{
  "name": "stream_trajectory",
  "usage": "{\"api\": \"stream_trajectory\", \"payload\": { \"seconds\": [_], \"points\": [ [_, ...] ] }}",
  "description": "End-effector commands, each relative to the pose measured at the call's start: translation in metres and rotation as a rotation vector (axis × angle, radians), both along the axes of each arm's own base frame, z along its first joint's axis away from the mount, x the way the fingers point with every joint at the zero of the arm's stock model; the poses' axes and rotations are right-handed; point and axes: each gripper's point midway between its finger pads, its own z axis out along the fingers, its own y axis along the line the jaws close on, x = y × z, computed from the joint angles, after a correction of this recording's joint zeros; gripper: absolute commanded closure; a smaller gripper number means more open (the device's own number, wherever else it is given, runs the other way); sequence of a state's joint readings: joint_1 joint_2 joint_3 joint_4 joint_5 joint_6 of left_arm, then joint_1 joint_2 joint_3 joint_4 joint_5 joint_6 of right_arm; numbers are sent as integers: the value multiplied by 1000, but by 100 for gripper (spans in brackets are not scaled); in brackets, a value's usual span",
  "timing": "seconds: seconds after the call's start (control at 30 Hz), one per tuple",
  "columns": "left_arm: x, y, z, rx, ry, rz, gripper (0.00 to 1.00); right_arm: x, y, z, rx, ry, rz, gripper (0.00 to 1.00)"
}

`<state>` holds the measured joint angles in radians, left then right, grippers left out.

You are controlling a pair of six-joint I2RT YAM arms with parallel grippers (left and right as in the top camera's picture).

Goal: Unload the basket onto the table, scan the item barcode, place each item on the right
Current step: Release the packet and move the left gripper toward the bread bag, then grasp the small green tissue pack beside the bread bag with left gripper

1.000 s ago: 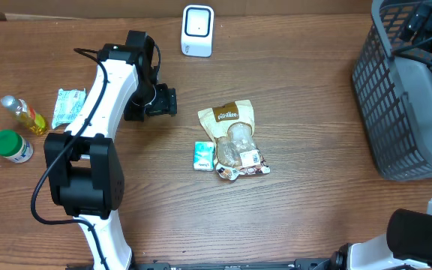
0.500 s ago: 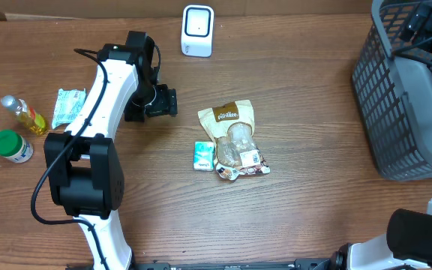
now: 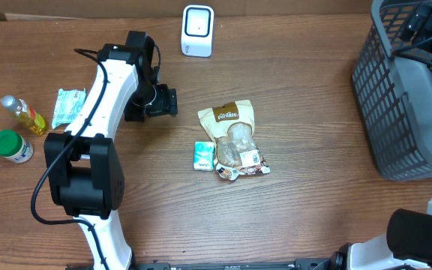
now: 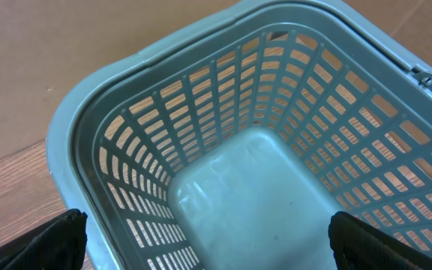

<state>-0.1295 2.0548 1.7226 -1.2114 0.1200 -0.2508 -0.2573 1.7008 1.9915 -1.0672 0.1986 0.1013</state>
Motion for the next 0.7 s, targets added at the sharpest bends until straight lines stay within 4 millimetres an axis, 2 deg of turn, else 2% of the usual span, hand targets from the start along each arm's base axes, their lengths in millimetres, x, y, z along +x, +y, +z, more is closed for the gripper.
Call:
{"api": "stream_trajectory", "payload": {
  "seconds": [0.0,0.23,0.43,0.53,0.67],
  "points": [
    [1,-4,1,-12,-8,-24,14,-2,-1,12,-11,-29,-10,0],
    [0,-4,1,-12,-3,-24,13,-2,-1,12,-12,-29,-11,0],
    [-10,-5,1,-21,32,-54,15,-2,-1,12,-12,-30,-11,0],
    [-15,-21,4,-114,43,-118,17,-2,-1,12,-12,-29,-11,0],
    [-28,-38,7,-175,84,-150,29,-2,-1,12,-11,-29,-10,0]
  ]
}}
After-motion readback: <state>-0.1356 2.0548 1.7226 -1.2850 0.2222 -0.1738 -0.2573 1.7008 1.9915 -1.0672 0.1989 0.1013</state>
